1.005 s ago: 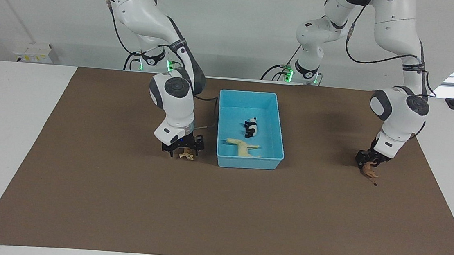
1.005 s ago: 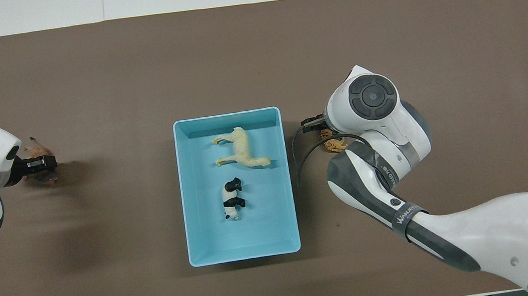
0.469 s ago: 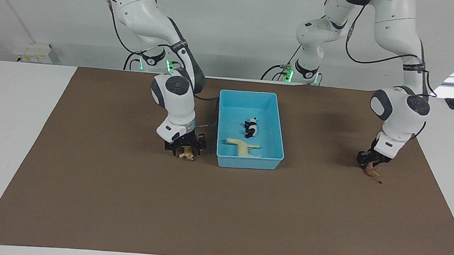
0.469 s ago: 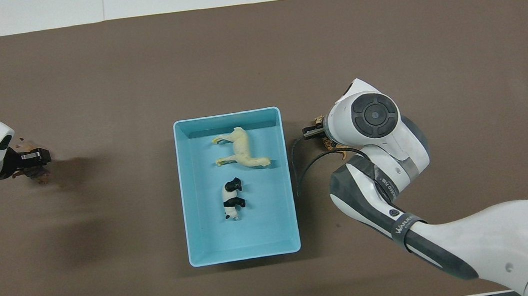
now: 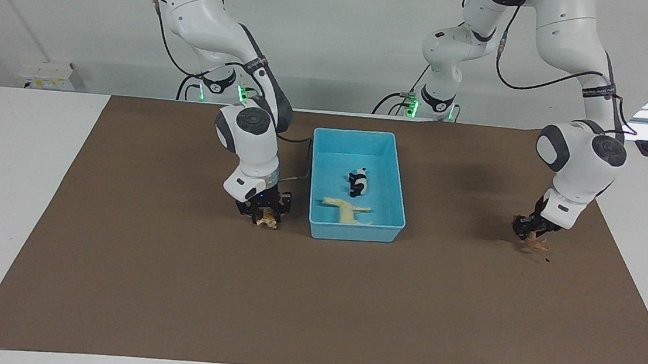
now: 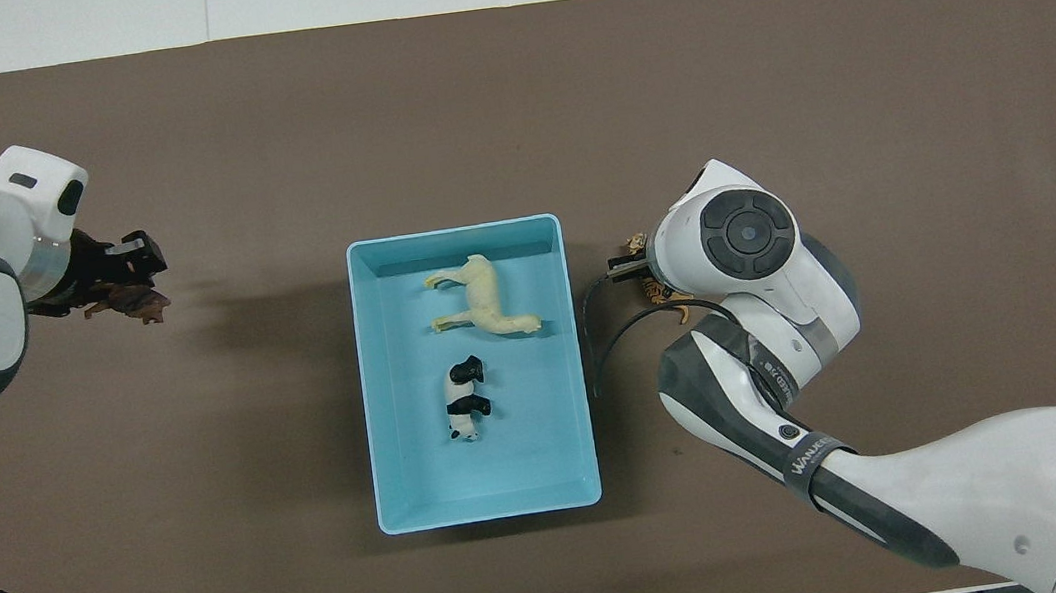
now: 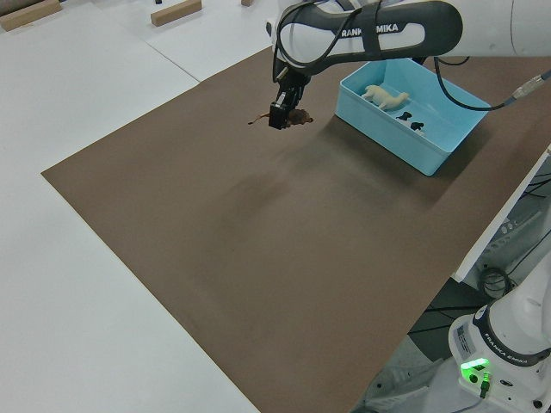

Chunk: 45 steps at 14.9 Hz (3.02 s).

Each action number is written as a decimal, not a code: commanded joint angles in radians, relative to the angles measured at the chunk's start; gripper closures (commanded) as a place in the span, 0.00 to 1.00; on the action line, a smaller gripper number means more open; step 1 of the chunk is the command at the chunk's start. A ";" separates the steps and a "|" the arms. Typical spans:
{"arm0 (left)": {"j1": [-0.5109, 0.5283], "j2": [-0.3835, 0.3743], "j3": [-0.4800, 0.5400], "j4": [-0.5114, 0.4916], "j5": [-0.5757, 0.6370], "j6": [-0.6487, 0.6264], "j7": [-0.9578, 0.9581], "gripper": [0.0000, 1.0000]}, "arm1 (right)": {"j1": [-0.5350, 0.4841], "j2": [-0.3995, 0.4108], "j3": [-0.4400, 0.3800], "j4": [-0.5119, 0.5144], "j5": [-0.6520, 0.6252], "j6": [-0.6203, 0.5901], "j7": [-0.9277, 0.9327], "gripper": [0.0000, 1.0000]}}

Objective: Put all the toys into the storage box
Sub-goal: 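Place the brown animal into the box while the right gripper lifts the tiger, then lower the tan tiger into the box and release with the right gripper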

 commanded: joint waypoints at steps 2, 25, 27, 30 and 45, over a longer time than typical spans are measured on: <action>-0.263 -0.064 0.010 -0.008 0.005 -0.059 -0.426 0.74 | -0.002 -0.019 0.011 0.131 0.013 -0.196 0.004 1.00; -0.023 -0.274 0.045 0.003 -0.038 -0.311 0.202 0.00 | 0.378 0.030 0.013 0.512 0.147 -0.441 0.257 1.00; -0.017 -0.254 0.097 0.045 -0.057 -0.359 0.299 0.00 | 0.415 0.090 0.015 0.491 0.063 -0.358 0.348 1.00; -0.028 -0.159 0.103 0.182 -0.058 -0.461 0.304 0.00 | 0.415 0.096 0.015 0.492 0.051 -0.361 0.373 0.00; -0.089 -0.156 0.180 0.179 -0.112 -0.461 0.338 0.00 | -0.119 -0.028 -0.027 0.506 0.055 -0.436 -0.055 0.00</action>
